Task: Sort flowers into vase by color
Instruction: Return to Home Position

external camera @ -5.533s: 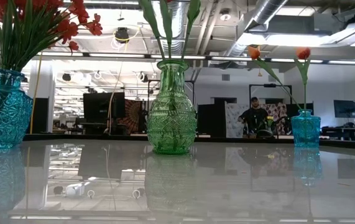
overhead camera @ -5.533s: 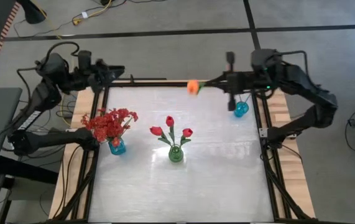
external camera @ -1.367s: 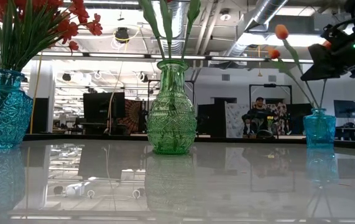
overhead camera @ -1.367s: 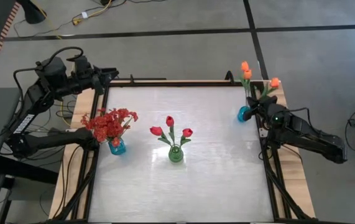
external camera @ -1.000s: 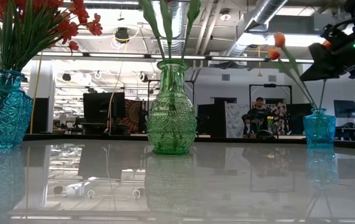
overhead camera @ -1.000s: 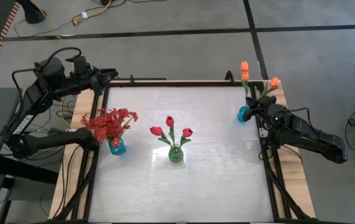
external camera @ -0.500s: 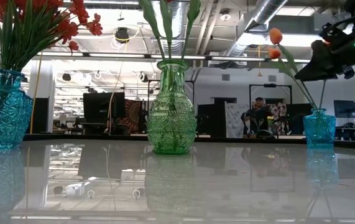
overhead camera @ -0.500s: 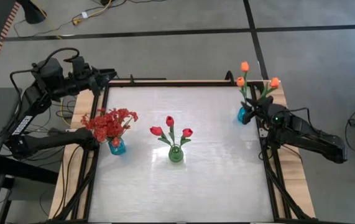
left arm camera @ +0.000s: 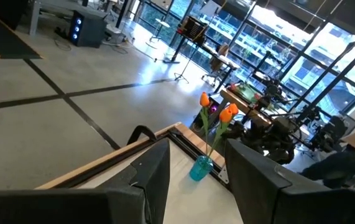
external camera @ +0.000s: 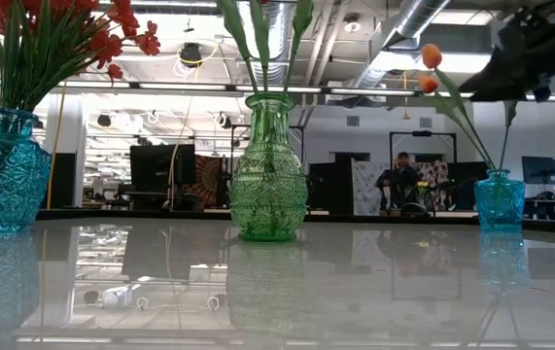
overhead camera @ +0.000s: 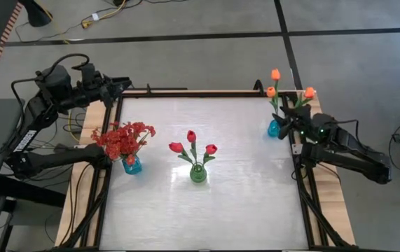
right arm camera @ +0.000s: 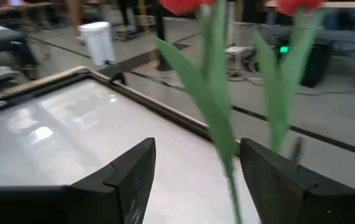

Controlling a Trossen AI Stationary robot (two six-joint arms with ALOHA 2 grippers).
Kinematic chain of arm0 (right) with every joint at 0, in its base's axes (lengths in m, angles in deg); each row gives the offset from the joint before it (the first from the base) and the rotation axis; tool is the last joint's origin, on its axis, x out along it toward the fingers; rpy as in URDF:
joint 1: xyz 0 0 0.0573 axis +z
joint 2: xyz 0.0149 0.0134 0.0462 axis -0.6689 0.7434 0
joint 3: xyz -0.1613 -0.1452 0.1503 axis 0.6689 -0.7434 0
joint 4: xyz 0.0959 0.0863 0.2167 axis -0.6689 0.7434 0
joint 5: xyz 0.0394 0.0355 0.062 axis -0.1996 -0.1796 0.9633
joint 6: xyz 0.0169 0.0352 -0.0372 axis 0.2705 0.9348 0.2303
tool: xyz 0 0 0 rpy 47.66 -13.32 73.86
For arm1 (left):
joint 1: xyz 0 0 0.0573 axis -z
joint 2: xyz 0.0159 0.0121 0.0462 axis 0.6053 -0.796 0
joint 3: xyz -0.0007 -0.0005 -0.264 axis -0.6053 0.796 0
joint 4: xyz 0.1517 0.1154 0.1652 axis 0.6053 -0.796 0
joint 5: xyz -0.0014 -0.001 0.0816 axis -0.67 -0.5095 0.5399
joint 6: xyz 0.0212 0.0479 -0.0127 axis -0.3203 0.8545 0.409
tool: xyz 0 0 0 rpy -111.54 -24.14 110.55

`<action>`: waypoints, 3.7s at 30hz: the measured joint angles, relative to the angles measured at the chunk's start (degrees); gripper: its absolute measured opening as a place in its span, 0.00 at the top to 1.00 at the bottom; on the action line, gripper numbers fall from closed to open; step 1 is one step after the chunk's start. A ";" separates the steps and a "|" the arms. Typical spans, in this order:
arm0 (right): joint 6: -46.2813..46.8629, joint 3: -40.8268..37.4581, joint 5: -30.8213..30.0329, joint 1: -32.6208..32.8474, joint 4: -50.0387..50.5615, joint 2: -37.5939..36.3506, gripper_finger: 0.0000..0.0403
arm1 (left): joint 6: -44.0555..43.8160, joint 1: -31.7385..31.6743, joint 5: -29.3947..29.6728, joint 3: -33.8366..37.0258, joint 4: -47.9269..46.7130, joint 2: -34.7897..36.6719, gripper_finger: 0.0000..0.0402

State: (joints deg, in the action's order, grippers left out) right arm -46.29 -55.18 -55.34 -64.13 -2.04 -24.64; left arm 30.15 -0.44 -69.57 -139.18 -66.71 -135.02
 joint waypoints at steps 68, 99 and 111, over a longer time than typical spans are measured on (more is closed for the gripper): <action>-3.41 3.78 18.71 22.64 -18.49 19.19 0.96 | 21.04 -10.80 4.40 35.33 25.92 13.99 0.65; -1.67 0.03 20.06 24.32 -13.27 5.16 0.96 | 13.25 -25.57 -4.73 57.35 37.26 19.19 0.65; 1.17 -3.81 20.01 24.70 -13.04 -5.26 0.96 | 9.04 -25.57 -4.90 67.27 37.59 26.41 0.65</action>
State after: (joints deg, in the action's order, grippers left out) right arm -45.12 -58.99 -35.33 -39.43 -15.08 -29.90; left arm 39.19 -26.01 -74.47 -71.91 -29.12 -108.61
